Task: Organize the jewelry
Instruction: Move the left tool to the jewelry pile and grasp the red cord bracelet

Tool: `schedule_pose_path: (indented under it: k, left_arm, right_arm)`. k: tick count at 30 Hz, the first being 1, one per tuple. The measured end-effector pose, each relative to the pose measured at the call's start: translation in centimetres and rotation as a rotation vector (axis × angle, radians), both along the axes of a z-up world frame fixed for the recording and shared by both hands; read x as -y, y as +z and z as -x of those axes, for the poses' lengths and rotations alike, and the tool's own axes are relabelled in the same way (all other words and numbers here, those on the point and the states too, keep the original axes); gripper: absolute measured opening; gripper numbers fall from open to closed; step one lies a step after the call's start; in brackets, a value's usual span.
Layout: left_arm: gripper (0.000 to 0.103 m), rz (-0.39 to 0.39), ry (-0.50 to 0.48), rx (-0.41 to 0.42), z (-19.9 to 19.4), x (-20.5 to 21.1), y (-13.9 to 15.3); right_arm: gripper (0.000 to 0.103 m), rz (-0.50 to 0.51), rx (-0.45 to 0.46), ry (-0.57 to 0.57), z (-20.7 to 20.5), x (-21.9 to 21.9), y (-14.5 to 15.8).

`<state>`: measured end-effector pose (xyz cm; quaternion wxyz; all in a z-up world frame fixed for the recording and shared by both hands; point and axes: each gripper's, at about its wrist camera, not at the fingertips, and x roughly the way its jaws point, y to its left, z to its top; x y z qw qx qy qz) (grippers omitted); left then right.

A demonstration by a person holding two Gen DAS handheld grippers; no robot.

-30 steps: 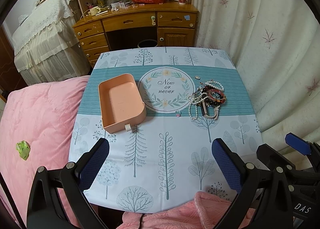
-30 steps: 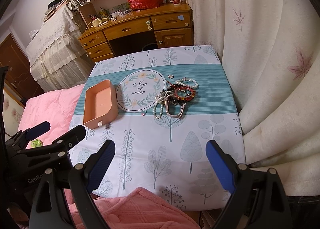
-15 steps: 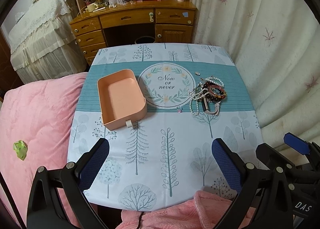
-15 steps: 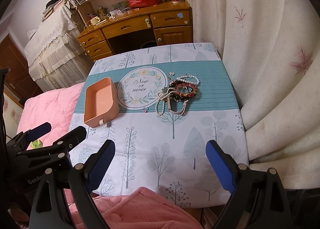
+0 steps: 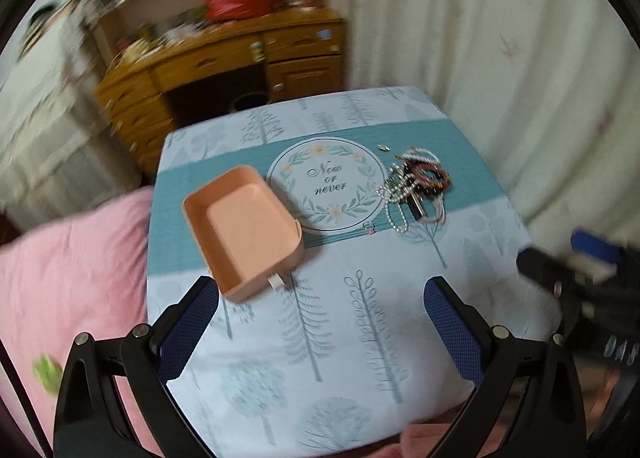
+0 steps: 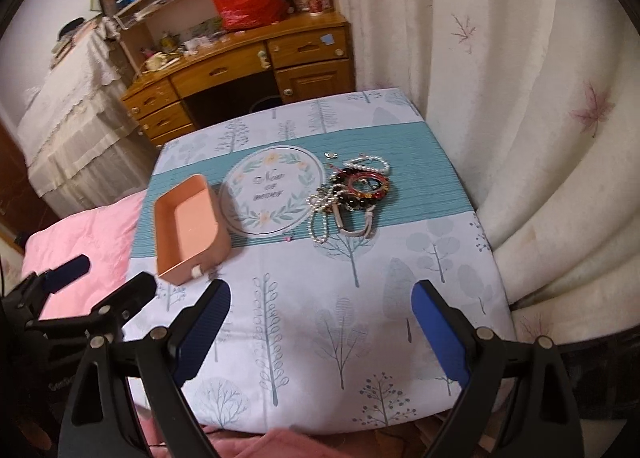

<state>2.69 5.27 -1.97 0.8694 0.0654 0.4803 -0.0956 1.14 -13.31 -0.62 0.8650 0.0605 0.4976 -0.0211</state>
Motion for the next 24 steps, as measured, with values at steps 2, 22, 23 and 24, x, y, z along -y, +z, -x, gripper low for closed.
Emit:
schedule_pose_path:
  k: [2,22,23,24]
  left_arm:
    - [0.101,-0.014,-0.072,0.0,-0.2,-0.1,-0.8]
    - [0.101,0.077,-0.068,0.006,-9.7,11.3,-11.6]
    - [0.098,0.086,-0.059,0.006,-10.4,11.6,-12.1]
    - [0.095,0.095,-0.052,0.005,-11.1,11.7,-12.6]
  right_arm:
    - [0.093,0.02,0.018,-0.015,0.0,0.2,-0.6]
    - [0.075,-0.036,0.065,0.19,-11.7,8.9,-9.6]
    - [0.071,-0.093,0.05,0.165,-12.7,9.8,-10.5]
    - [0.068,-0.146,0.028,0.139,-13.6,10.5,-11.4]
